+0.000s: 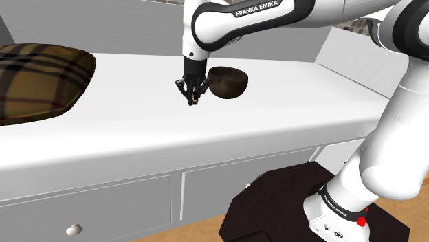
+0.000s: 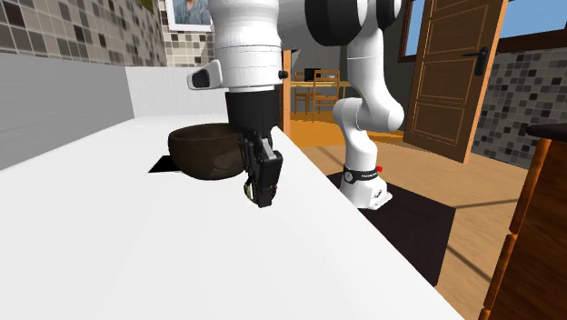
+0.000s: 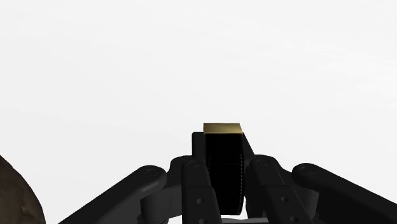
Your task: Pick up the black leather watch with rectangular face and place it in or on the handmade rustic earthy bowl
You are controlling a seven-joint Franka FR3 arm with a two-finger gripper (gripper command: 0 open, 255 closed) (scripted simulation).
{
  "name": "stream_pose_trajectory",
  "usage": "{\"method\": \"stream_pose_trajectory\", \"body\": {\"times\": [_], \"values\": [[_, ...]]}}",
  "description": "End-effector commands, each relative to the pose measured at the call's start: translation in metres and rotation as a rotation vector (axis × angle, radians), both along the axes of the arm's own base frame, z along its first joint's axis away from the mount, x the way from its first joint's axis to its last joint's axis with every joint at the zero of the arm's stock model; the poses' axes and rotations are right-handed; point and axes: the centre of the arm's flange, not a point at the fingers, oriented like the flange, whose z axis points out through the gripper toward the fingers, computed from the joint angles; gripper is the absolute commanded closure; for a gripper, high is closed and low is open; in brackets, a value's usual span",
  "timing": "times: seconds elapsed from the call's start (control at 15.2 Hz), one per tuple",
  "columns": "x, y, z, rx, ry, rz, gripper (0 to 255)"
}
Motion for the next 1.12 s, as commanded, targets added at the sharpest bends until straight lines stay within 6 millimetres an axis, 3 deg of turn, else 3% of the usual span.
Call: {"method": "stream_pose_trajectory", "body": {"times": [0.0, 1.06], "values": [[0.000, 0.000, 0.009, 0.000, 0.000, 0.000, 255], [0.000, 0.000, 0.093, 0.000, 0.000, 0.000, 255]]}}
